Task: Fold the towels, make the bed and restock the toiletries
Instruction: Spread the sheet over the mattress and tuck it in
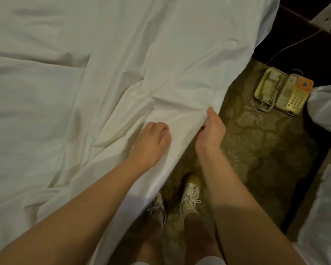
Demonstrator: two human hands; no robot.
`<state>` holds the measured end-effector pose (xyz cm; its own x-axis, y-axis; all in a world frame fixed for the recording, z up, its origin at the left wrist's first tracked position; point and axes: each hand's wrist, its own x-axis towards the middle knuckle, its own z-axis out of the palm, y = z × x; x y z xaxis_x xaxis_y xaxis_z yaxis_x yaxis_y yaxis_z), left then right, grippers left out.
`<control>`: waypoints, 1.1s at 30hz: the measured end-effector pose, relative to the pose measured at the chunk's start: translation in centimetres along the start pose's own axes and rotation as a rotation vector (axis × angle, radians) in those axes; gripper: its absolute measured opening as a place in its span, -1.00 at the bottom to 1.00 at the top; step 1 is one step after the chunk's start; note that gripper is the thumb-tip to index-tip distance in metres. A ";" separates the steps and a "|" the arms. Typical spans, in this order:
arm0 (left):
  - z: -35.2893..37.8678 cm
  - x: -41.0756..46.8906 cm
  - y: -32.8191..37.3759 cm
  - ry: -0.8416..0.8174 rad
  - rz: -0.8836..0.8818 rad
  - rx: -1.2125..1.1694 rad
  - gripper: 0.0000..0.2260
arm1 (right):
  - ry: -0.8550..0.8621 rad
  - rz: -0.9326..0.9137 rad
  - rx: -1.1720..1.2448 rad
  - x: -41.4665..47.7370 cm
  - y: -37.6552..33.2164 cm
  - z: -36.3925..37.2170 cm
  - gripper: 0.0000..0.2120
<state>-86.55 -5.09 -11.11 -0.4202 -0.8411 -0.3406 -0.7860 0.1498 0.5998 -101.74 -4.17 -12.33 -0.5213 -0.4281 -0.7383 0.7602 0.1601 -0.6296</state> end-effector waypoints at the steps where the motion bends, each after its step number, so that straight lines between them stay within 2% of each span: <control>1: 0.4 -0.8 -0.3 -0.020 0.023 0.027 -0.76 | -0.045 0.000 0.017 -0.3 0.2 -0.4 -0.90; 4: 1.2 -2.9 -1.3 -0.046 0.058 0.046 -0.72 | -0.233 0.061 -0.314 -2.2 2.5 -0.7 -0.62; 6: 1.3 -4.4 -2.1 -0.031 0.066 0.056 -0.73 | -0.203 0.031 -0.461 -3.4 3.8 -1.0 -0.62; 8: 1.2 -6.1 -3.0 -0.005 0.073 0.090 -0.74 | -0.104 -0.039 -0.336 -4.1 4.3 -2.2 -0.74; 10: 0.9 -7.9 -4.2 0.028 0.086 0.133 -0.74 | -0.092 -0.061 -0.149 -4.7 4.8 -4.0 -0.85; 11: 0.8 -8.6 -4.8 0.042 0.089 0.149 -0.72 | -0.137 -0.049 -0.146 -5.2 5.4 -4.6 -0.86; 13: 0.6 -10.4 -6.2 0.057 0.096 0.169 -0.66 | -0.257 0.026 -0.316 -7.0 7.1 -5.4 -0.82; 15: 0.4 -12.2 -7.3 0.061 0.061 0.167 -0.69 | -0.330 0.050 -0.432 -8.9 8.5 -6.1 -0.84; 18: 0.0 -15.2 -9.0 0.090 -0.003 0.157 -0.66 | -0.260 -0.059 -0.290 -11.0 9.2 -7.4 -0.90; 20: -0.1 -17.5 -10.3 0.113 -0.001 0.186 -0.67 | -0.238 -0.114 -0.175 -12.0 10.0 -8.4 -0.89; 24: -0.2 -22.6 -13.6 0.195 -0.038 0.279 -0.62 | -0.349 -0.008 -0.362 -15.2 14.3 -9.4 -0.76; 29: -2.0 -29.5 -17.4 0.370 -0.129 0.333 -0.64 | -0.321 -0.025 -0.435 -19.3 17.8 -10.3 -0.57; 33: -2.9 -34.9 -21.3 0.324 -0.251 0.316 -0.52 | -0.313 0.009 -0.504 -23.5 22.5 -11.2 -0.54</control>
<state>-53.88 19.55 -9.91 -0.0782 -0.9816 -0.1742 -0.9643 0.0302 0.2629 -76.78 19.46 -11.85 -0.3183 -0.6546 -0.6857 0.4463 0.5346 -0.7176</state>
